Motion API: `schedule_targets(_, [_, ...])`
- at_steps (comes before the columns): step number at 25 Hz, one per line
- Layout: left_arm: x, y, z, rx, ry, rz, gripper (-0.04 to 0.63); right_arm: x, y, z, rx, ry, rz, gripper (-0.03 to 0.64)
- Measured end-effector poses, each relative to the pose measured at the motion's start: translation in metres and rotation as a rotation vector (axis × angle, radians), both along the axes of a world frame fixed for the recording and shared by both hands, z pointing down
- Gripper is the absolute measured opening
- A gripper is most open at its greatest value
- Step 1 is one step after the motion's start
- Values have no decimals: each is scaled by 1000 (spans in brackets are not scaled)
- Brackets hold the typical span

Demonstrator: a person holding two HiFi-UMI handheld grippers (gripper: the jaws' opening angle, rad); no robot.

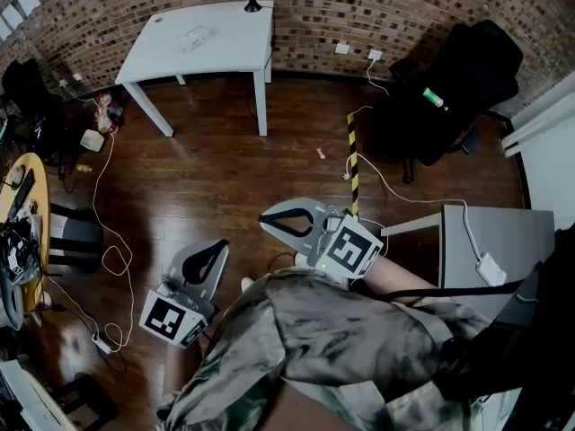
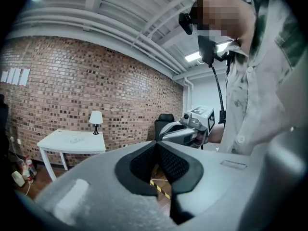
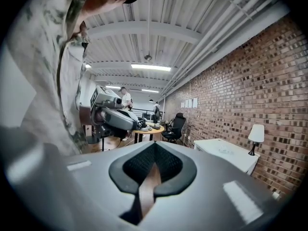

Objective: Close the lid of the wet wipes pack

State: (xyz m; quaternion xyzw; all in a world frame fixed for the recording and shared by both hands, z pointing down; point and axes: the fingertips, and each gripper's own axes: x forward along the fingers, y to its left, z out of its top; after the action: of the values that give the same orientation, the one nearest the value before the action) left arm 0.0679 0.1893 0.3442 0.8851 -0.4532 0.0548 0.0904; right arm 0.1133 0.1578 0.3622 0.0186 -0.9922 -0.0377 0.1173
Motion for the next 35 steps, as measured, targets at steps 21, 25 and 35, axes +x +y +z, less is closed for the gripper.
schedule_targets(21, [-3, 11, 18, -29, 14, 48, 2, -7, 21, 9, 43, 12, -16, 3])
schedule_targets(25, [-4, 7, 19, -32, 19, 45, 2, -8, 19, 9, 36, 24, -14, 3])
schedule_targets(35, [-6, 1, 25, -42, 22, 39, 2, -9, 11, 11, 30, 55, -9, 2])
